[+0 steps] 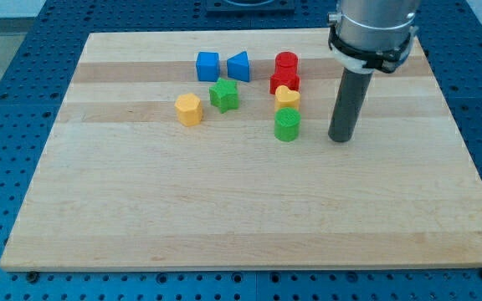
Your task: Nudge the green circle to up slightly
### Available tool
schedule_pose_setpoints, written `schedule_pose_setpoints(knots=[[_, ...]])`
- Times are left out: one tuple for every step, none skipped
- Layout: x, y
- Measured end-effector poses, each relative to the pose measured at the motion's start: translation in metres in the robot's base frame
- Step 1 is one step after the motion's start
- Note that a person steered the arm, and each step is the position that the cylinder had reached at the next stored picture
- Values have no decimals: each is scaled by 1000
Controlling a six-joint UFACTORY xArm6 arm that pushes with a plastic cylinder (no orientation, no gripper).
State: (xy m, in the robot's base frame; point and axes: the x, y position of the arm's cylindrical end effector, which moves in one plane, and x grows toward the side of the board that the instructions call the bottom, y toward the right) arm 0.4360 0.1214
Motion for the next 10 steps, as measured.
schedule_pose_setpoints(knots=[[-3, -30], [-3, -69], [-3, -81], [11, -75], [28, -79], [27, -93], [18, -97], [6, -98], [6, -100], [15, -102]])
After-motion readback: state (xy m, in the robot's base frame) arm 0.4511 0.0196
